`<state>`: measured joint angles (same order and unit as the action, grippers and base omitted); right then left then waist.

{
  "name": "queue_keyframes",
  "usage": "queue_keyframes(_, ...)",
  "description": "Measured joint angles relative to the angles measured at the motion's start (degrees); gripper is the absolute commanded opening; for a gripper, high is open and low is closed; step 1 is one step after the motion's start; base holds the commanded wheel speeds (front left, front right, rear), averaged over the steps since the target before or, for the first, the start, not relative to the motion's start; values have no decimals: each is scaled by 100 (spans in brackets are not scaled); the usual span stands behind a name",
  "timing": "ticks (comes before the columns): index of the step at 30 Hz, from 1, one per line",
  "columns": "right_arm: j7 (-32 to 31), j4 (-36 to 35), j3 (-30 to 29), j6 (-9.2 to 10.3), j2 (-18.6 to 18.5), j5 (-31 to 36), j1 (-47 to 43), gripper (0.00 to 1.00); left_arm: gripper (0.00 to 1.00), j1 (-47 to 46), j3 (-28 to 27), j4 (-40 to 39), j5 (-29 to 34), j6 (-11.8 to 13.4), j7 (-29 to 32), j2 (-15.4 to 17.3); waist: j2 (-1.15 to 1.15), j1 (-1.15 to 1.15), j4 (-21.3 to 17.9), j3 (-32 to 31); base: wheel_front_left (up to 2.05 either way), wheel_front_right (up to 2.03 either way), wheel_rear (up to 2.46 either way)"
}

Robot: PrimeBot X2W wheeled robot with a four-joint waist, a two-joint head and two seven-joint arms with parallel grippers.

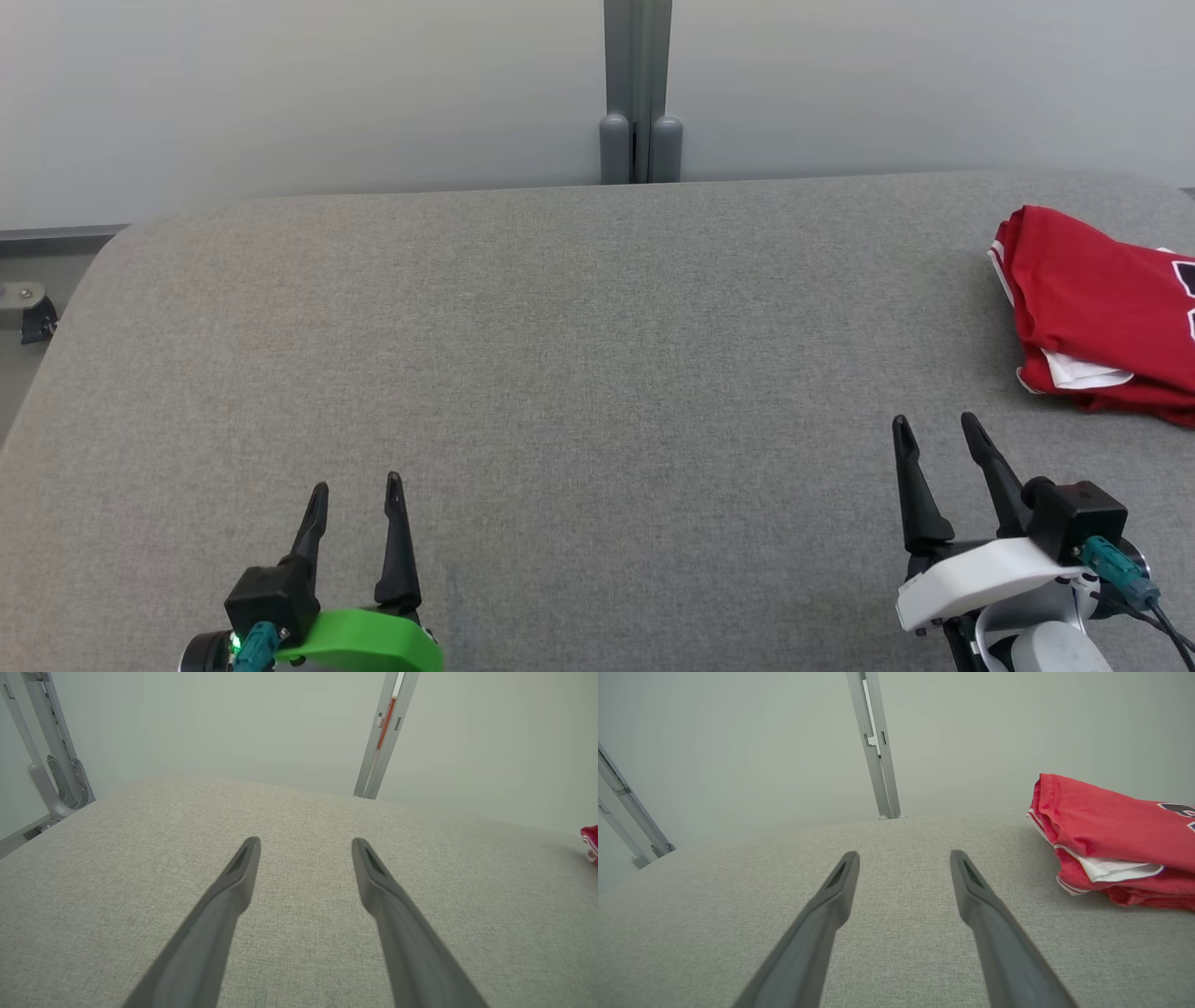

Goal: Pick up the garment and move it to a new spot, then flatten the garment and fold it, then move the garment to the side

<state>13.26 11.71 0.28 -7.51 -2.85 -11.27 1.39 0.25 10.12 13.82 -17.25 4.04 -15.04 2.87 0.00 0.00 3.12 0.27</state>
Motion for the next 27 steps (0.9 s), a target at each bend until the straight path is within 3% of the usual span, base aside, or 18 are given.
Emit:
queue_keyframes(9,-56,2,4,0,0,2,-1,100,100,-1,-7,-22,29,0,0,0,0,0,-5,8,0,0,0)
queue_keyframes(10,-56,1,2,0,0,2,-1,0,0,-1,-7,-32,30,0,0,0,0,0,-6,10,0,0,0)
queue_keyframes(16,-77,269,14,-1,44,-42,-113,0,0,83,12,224,-37,-1,49,-2,0,0,-9,10,0,0,0)
queue_keyframes(27,-360,286,-80,-1,45,-1207,-104,0,0,76,-176,232,-1147,-160,338,1,0,0,-36,8,0,0,0)
